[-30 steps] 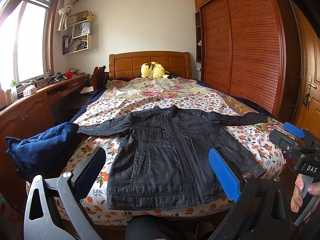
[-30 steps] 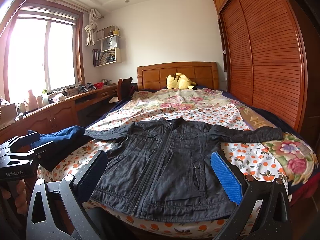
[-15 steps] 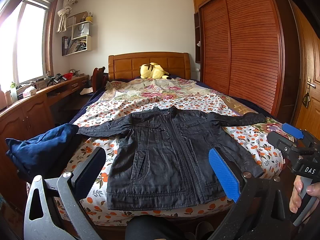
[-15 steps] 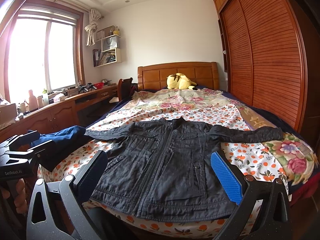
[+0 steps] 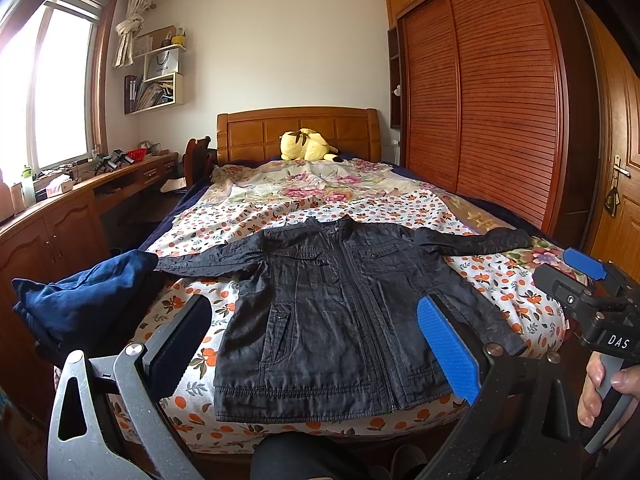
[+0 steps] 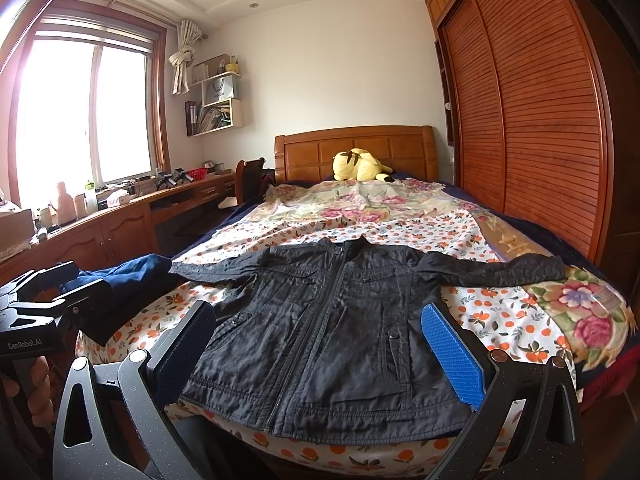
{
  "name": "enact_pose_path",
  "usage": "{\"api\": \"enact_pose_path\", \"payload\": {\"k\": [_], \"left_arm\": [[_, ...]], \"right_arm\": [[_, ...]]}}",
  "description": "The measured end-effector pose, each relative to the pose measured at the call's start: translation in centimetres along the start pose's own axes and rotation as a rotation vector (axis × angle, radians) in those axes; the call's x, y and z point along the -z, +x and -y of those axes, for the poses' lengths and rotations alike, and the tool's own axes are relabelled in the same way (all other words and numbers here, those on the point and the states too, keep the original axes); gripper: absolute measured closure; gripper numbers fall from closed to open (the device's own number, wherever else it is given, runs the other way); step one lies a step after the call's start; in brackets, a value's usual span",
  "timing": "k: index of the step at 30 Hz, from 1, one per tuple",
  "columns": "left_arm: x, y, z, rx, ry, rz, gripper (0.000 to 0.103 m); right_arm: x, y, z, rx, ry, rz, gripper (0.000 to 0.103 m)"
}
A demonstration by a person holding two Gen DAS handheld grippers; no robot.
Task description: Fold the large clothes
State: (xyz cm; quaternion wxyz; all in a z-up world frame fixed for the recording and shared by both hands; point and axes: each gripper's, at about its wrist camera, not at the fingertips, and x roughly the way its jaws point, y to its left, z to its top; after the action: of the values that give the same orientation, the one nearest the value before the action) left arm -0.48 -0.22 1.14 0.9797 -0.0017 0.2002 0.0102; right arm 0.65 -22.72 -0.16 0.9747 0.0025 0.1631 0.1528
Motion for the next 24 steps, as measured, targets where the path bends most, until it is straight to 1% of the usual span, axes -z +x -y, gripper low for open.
{"api": "enact_pose_path", "payload": {"k": [8,17,24], "left_arm": [[0.03,-0.06,0.05,-0.003,0.001,0.000,0.000],[-0.66,-0.24,0.14,-0.004,0.000,-0.005,0.000],[0.07,0.72,-0.13,0.001,-0.004,-0.014,0.000]], "right_arm": [[0.03,-0.01,0.04,0.001,0.001,0.001,0.000],[0.07,-0.35,-0.05,0.007,0.003,0.010,0.000],[0.08,-0.16,-0.01,0.007,-0.003,0.014,0.000]]}}
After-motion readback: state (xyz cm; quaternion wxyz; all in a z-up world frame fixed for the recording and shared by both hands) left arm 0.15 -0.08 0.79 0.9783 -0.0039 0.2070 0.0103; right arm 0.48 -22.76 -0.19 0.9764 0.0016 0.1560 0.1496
